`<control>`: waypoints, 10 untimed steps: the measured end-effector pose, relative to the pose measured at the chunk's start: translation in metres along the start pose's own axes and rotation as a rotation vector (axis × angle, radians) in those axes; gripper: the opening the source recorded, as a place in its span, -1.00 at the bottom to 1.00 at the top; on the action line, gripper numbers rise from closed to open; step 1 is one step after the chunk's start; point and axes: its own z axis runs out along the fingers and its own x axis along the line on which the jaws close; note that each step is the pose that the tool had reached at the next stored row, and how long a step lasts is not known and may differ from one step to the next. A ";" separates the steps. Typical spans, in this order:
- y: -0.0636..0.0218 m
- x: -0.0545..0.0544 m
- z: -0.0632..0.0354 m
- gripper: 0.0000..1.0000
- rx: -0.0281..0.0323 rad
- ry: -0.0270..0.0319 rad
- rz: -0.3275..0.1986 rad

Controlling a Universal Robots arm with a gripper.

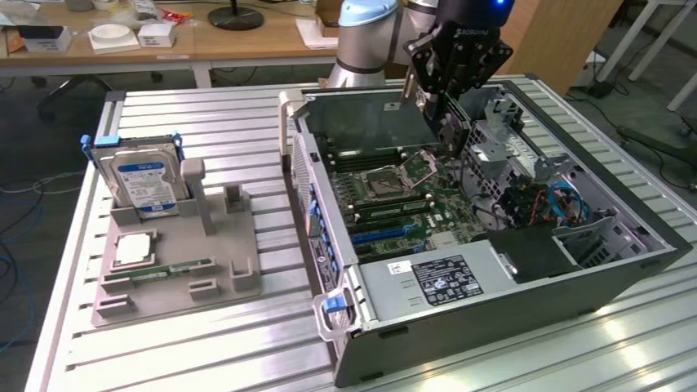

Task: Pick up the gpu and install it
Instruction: 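Insert the gpu into the slot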

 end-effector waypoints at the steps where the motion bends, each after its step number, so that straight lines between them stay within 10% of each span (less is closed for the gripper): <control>1: 0.0000 0.000 0.0000 -0.47 0.0000 0.0000 0.000; 10: 0.0000 0.000 0.0001 -0.47 -0.0014 0.0005 -0.048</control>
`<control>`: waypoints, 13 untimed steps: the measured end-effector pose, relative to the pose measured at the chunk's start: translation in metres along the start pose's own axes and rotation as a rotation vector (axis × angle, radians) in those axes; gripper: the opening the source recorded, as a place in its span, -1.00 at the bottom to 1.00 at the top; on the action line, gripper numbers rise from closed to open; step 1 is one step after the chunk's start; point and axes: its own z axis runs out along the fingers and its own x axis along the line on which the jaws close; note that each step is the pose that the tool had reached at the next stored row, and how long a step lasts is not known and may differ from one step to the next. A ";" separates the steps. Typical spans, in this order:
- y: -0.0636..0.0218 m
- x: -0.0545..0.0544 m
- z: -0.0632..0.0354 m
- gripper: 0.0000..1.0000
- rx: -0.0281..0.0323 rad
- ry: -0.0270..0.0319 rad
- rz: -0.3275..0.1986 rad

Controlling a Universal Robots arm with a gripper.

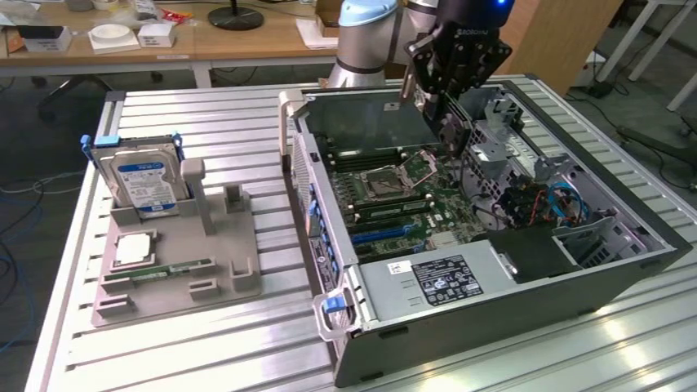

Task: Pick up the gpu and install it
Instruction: 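Insert the gpu into the slot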

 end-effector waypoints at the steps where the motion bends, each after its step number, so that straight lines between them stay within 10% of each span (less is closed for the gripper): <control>1: 0.0000 0.000 0.0000 -0.47 -0.0002 0.0002 -0.013; 13: 0.0000 0.000 0.0001 -0.47 -0.0038 0.0017 -0.161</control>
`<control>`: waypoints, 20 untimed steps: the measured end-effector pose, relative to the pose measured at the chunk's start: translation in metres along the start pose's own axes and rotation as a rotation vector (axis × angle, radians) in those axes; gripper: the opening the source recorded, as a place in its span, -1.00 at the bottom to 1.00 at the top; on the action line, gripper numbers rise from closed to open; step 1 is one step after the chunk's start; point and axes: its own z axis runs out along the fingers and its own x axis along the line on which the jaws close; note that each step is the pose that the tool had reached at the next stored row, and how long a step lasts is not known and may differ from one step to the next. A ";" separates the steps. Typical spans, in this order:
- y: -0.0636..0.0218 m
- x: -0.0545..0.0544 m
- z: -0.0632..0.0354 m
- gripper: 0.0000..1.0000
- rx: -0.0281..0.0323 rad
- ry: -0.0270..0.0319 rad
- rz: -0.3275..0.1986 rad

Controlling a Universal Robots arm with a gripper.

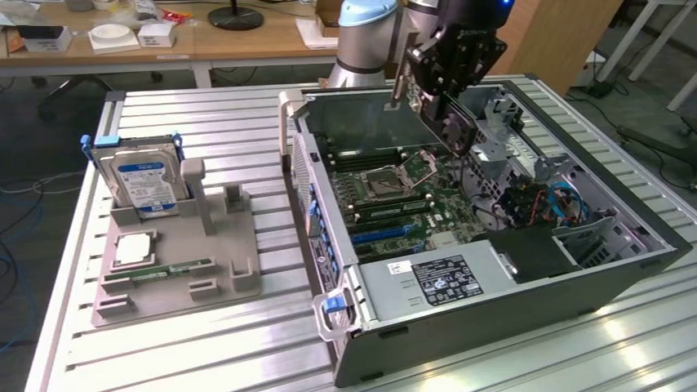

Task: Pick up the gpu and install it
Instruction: 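Insert the gpu into the slot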

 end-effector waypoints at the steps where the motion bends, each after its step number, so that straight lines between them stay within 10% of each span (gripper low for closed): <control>1: 0.0000 0.000 0.0000 -0.47 -0.0002 0.0001 -0.011; 20: 0.0000 0.000 0.0001 -0.47 -0.0049 0.0023 -0.212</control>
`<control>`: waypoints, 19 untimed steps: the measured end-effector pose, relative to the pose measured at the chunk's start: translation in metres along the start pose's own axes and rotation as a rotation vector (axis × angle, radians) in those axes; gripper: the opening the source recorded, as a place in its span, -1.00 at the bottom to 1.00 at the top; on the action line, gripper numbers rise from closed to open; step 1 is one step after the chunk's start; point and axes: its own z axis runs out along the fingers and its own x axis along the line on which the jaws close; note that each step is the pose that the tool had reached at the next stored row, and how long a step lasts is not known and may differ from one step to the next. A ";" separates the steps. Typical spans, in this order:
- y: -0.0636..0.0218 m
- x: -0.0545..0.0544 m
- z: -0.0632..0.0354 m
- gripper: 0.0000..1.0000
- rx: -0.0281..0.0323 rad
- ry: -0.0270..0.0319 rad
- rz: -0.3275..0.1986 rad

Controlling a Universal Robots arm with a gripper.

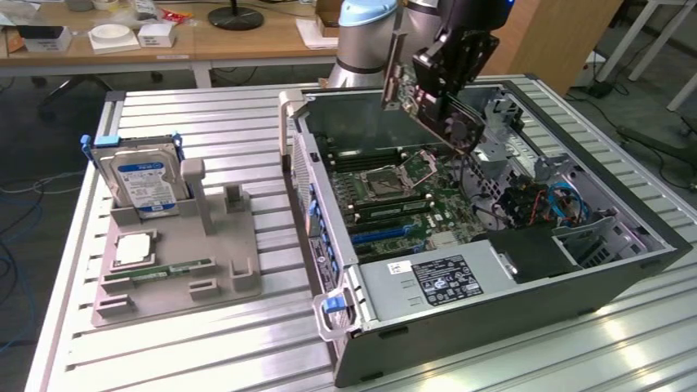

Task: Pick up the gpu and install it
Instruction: 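Insert the gpu into the slot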

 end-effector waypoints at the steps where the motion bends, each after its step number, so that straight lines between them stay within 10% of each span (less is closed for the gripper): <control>1: 0.0000 0.000 0.0000 -0.47 -0.0002 0.0001 -0.012; 19: 0.0000 0.000 0.0002 -0.47 -0.0046 0.0029 -0.241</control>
